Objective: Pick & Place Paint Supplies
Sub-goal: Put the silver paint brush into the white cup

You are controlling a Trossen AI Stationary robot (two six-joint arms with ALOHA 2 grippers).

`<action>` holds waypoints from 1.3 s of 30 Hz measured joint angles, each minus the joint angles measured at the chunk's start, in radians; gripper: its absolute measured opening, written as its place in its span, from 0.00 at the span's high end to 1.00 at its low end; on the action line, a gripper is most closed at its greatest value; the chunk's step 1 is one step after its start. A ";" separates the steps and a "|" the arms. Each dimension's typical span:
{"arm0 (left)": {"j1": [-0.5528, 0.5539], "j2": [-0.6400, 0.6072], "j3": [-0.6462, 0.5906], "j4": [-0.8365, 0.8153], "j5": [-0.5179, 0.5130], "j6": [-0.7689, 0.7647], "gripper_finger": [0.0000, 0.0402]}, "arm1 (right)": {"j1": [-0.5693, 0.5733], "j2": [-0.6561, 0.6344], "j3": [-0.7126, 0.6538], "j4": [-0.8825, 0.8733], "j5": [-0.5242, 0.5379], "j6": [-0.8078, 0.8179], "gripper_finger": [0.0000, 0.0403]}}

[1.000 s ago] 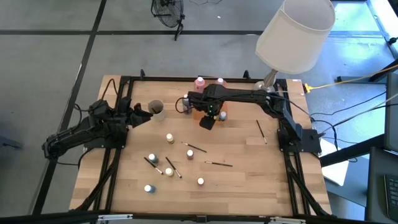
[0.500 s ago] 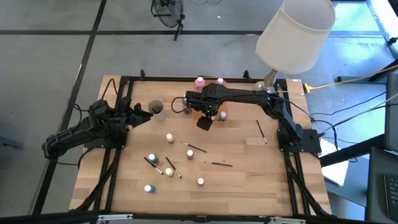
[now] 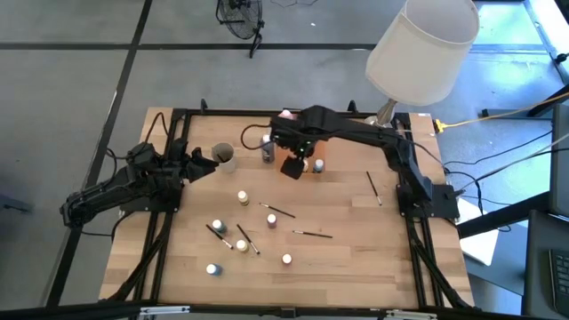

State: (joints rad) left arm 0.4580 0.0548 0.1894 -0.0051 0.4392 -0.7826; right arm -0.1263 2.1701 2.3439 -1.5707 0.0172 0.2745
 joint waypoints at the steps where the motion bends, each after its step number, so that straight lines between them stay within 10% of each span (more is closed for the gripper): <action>1: 0.000 0.000 0.000 -0.001 0.000 0.000 0.58 | 0.010 -0.013 0.006 -0.003 -0.032 0.008 0.34; 11: 0.000 0.000 0.000 -0.024 0.001 0.035 0.58 | 0.183 -0.100 0.006 0.000 -0.270 0.215 0.34; 27: 0.000 0.000 0.000 -0.022 0.001 0.036 0.58 | 0.360 -0.179 -0.024 0.000 -0.150 0.654 0.36; 39: 0.000 0.000 0.000 -0.022 -0.003 0.037 0.58 | 0.459 -0.407 -0.412 -0.002 -0.122 0.686 0.44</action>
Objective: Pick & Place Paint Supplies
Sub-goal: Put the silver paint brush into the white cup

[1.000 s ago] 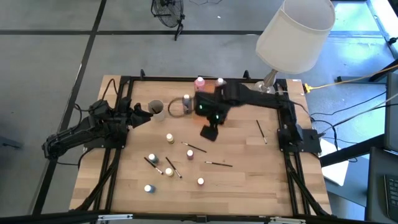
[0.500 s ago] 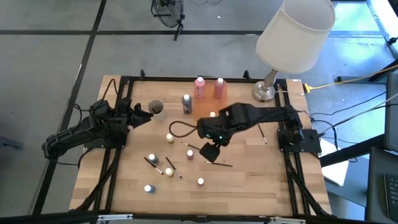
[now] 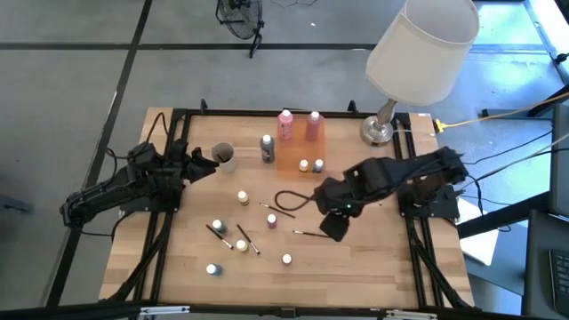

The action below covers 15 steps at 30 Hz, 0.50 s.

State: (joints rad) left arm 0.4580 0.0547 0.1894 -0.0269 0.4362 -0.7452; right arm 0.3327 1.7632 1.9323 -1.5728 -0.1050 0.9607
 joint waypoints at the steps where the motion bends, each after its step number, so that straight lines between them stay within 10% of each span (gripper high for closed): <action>1: 0.000 0.000 0.000 0.000 0.000 0.000 0.58 | 0.003 -0.002 -0.015 0.000 0.000 0.002 0.44; 15: 0.000 0.000 0.000 0.000 -0.006 0.000 0.58 | -0.004 0.024 -0.061 0.098 0.087 -0.100 0.44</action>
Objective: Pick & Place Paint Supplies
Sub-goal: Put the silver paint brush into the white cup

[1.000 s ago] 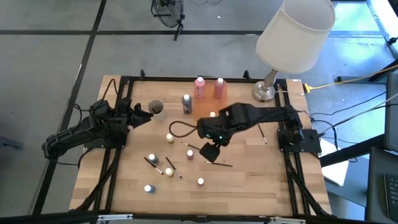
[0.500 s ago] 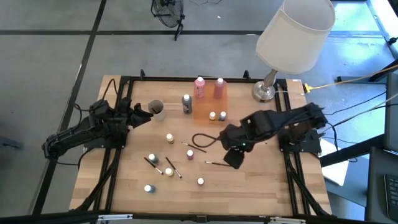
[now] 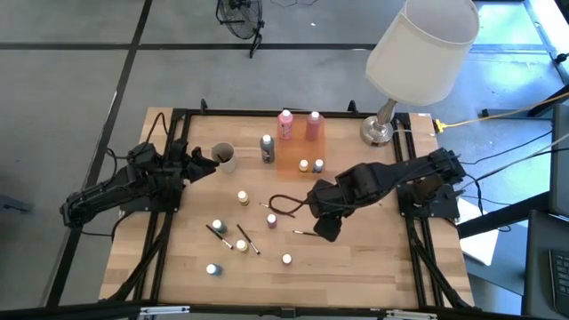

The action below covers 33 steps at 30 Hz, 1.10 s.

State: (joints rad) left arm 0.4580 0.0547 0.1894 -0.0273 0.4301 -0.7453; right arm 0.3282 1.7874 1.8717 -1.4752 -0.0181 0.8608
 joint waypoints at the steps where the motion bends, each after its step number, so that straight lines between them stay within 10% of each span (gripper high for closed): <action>1: 0.000 0.000 0.000 0.000 0.000 0.000 0.58 | -0.001 0.000 0.000 0.000 -0.002 0.003 0.44; 33: 0.000 0.000 0.000 -0.010 -0.210 0.139 0.58 | -0.007 -0.005 0.000 -0.096 -0.089 0.092 0.44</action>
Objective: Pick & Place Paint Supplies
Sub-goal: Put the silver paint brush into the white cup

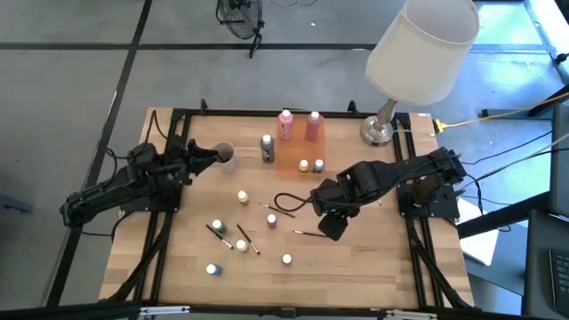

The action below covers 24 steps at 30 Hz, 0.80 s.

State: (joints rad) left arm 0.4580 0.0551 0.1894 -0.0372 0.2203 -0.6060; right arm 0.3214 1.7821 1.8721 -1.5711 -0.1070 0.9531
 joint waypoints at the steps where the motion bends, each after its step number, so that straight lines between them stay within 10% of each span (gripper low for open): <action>1: 0.000 0.000 0.000 -0.004 0.000 -0.005 0.58 | 0.001 0.000 0.000 0.000 0.000 0.000 0.44; 24: 0.000 0.000 0.000 -0.052 0.012 -0.035 0.58 | -0.088 -0.157 -0.086 0.002 0.115 -0.185 0.44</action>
State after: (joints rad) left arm 0.4580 0.0547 0.1890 -0.0887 0.2323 -0.6411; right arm 0.2329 1.6248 1.7864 -1.5690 0.0079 0.7684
